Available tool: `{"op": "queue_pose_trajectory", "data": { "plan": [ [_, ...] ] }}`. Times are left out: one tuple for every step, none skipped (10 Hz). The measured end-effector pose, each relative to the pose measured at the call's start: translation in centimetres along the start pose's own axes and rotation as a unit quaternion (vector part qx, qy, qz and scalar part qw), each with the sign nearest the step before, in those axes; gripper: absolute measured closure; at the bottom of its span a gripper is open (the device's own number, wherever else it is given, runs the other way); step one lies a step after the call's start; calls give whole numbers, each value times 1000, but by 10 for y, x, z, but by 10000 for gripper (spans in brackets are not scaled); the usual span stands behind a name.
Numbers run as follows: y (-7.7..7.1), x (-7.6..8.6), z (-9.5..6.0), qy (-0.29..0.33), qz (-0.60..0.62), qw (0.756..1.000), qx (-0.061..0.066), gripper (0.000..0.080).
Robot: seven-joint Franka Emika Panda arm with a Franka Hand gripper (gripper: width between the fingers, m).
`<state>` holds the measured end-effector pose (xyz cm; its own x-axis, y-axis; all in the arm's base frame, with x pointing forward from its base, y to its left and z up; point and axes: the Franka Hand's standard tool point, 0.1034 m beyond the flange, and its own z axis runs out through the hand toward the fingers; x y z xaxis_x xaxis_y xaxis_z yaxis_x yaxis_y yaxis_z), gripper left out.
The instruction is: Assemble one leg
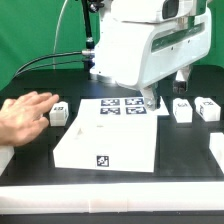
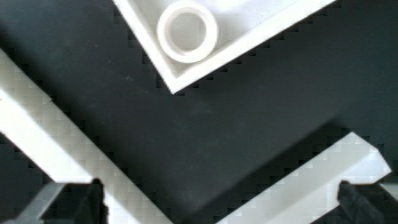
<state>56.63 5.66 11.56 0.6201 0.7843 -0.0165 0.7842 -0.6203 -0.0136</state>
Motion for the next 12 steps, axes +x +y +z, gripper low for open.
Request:
{"op": "queue_pose_trajectory", "data": {
  "plan": [
    [0,0,1,0,0,1000,1,150],
    [0,0,1,0,0,1000,1,150],
    [0,0,1,0,0,1000,1,150],
    [0,0,1,0,0,1000,1,150],
    [0,0,1,-1,0,1000,1,150],
    [0,0,1,-1,0,1000,1,150],
    [0,0,1,-1,0,1000,1,150],
    [0,0,1,-1,0,1000,1,150],
    [0,0,1,-1,0,1000,1,150],
    [0,0,1,-1,0,1000,1,150],
    [-1,-2,2,1,-3,1000,0,150],
    [-7,-10,4,1,-17,1000,-2,150]
  ]
}}
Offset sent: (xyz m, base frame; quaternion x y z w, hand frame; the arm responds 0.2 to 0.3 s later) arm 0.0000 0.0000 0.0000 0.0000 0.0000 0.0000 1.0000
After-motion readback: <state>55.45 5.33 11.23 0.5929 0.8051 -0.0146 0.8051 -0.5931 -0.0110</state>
